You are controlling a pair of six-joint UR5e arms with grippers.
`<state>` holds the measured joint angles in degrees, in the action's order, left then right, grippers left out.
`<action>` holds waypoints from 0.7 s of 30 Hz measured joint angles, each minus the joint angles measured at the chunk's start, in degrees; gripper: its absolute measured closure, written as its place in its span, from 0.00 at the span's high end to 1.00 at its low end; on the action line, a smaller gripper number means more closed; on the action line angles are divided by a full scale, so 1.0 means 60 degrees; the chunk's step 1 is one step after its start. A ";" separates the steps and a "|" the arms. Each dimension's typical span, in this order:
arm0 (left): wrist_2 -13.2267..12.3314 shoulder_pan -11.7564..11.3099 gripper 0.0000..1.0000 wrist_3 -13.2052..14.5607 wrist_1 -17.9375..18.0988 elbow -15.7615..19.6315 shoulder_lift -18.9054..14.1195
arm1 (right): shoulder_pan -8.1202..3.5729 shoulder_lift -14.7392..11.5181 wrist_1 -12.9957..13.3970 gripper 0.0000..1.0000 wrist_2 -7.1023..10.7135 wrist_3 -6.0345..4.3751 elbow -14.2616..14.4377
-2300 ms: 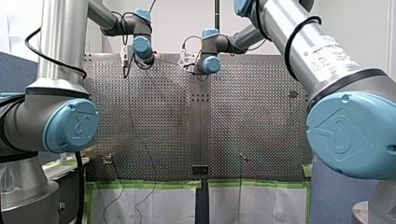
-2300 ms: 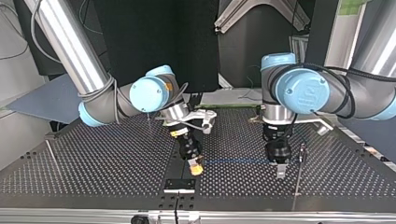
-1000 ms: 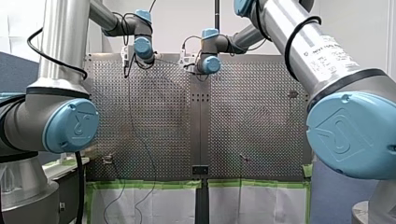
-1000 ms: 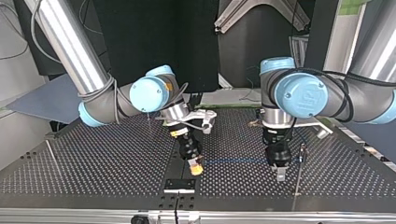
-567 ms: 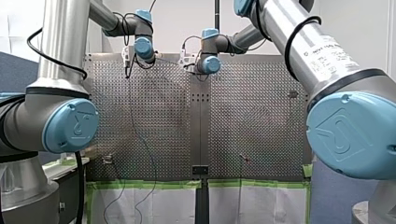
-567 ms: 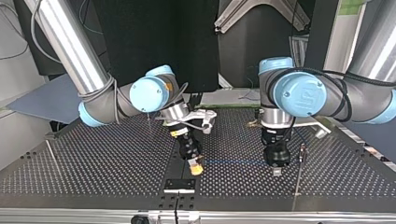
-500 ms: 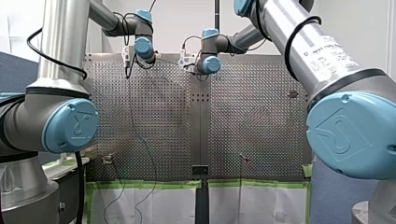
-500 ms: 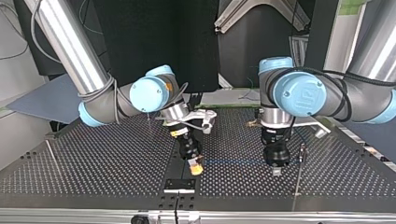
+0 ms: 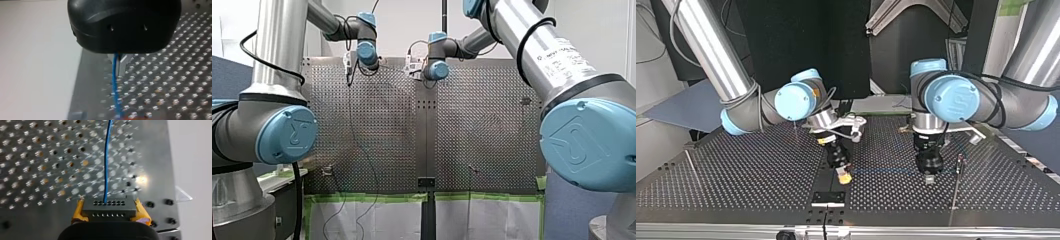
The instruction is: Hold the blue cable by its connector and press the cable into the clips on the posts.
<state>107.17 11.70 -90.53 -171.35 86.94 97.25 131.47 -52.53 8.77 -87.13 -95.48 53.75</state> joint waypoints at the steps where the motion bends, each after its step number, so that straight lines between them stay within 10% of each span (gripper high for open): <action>1: 0.0006 0.0028 0.00 0.0000 0.0055 0.0068 0.0033 | -0.0017 0.0000 0.0002 0.00 -0.0040 0.0006 0.0081; 21: 0.0553 0.1343 0.00 0.0022 0.1541 0.1715 0.1126 | -0.0104 -0.0026 0.0163 0.00 -0.1211 0.0223 0.1934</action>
<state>110.49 19.76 -90.40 -162.10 97.23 104.01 130.85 -52.68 9.74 -94.40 -94.14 65.35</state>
